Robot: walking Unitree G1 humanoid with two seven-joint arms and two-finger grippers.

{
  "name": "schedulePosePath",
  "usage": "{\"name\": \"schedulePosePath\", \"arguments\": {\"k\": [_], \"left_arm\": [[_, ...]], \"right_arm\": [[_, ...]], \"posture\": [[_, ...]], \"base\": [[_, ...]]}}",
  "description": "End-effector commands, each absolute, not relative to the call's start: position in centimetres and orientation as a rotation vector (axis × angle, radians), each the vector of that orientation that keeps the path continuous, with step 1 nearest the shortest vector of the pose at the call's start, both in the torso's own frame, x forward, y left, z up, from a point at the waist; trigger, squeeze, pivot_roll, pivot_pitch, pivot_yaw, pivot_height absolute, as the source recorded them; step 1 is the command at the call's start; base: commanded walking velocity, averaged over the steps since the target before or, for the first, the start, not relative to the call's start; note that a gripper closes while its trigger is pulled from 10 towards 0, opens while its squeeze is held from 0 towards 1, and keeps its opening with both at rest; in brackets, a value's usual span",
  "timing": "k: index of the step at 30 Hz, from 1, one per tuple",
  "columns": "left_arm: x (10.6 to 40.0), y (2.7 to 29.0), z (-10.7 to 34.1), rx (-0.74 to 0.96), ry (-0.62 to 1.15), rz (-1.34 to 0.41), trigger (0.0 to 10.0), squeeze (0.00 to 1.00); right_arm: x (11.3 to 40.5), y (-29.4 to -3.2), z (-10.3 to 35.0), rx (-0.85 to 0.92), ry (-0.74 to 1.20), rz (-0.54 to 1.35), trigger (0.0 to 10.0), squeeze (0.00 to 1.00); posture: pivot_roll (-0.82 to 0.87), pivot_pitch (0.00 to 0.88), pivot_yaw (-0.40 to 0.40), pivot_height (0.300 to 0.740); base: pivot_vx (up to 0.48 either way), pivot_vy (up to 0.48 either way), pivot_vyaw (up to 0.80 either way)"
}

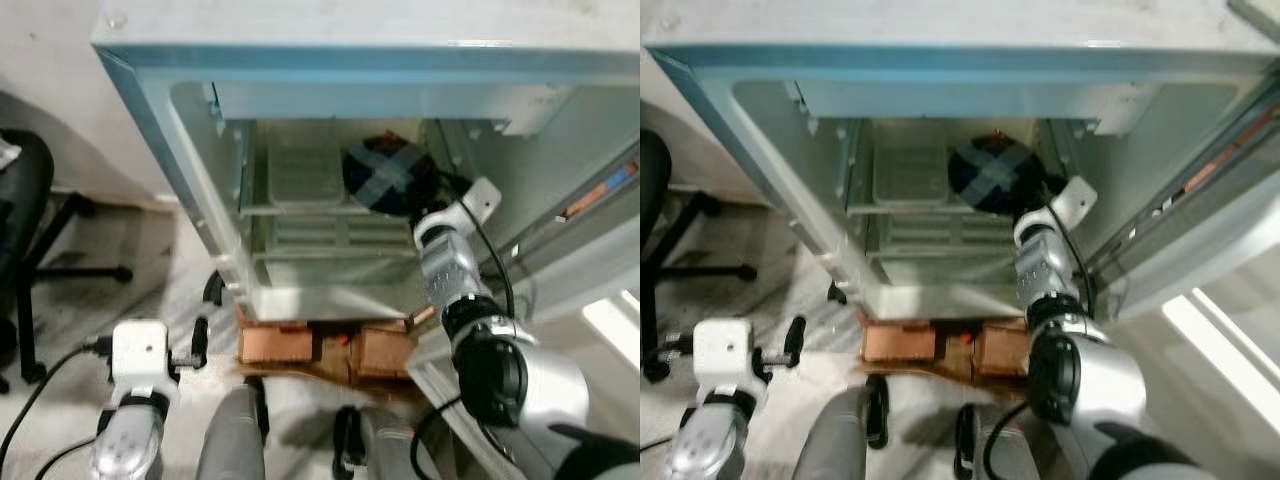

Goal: Restocking fridge

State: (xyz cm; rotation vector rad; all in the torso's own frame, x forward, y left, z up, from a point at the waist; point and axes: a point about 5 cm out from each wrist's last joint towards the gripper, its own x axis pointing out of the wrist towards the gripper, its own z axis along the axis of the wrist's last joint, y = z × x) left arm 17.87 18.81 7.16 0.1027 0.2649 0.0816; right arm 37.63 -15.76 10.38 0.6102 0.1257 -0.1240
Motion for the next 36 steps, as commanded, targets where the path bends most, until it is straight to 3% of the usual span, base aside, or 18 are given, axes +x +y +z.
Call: {"name": "schedulePosePath", "arguments": {"k": [1, 14, 22, 23, 24, 26, 28, 29, 36], "left_arm": [[17.7, 18.9, 6.4, 0.12, 0.29, 0.079, 10.0, 0.0], [19.0, 18.5, 5.7, 0.113, 0.267, 0.069, 10.0, 0.0], [21.0, 17.5, 5.9, 0.109, 0.204, 0.049, 10.0, 0.0], [21.4, 17.4, 5.8, 0.11, 0.201, 0.043, 10.0, 0.0], [21.7, 17.3, 5.6, 0.11, 0.201, 0.037, 10.0, 0.0], [21.8, 17.2, 5.5, 0.109, 0.202, 0.035, 10.0, 0.0], [22.1, 17.0, 5.4, 0.107, 0.201, 0.024, 10.0, 0.0], [22.3, 16.9, 5.3, 0.106, 0.198, 0.018, 10.0, 0.0], [23.6, 16.4, 5.3, 0.113, 0.172, -0.021, 10.0, 0.0]], "right_arm": [[37.4, -16.0, 10.2, 0.577, 0.108, -0.104, 10.0, 1.0], [36.2, -15.4, 8.7, 0.521, 0.116, -0.001, 10.0, 1.0], [34.0, -14.8, 7.6, 0.336, 0.063, 0.18, 10.0, 1.0], [33.5, -14.7, 7.7, 0.295, 0.039, 0.213, 10.0, 0.9], [32.7, -14.6, 7.9, 0.277, 0.012, 0.244, 10.0, 0.71], [32.3, -14.5, 7.9, 0.276, -0.001, 0.261, 10.0, 0.71], [31.3, -14.5, 7.8, 0.24, -0.013, 0.286, 10.0, 0.33], [30.7, -14.5, 7.7, 0.218, -0.013, 0.295, 10.0, 0.0], [27.1, -14.7, 6.8, 0.1, 0.021, 0.306, 10.0, 0.0]], "posture": [[0.2, 0.122, -0.036, 0.74], [0.18, 0.051, -0.042, 0.74], [0.13, 0.0, -0.043, 0.74], [0.11, 0.0, -0.038, 0.74], [0.1, 0.0, -0.035, 0.74], [0.09, 0.0, -0.036, 0.74], [0.08, 0.0, -0.034, 0.74], [0.07, 0.0, -0.03, 0.74], [0.03, 0.0, 0.0, 0.74]], "base": [[0.0, 0.0, 0.0], [0.0, 0.0, 0.0], [0.0, 0.0, 0.0], [0.0, 0.0, 0.0], [0.0, 0.0, 0.0], [0.0, 0.0, 0.0], [0.0, 0.0, 0.0], [0.0, 0.0, 0.0], [-0.082, 0.0, 0.0]]}}
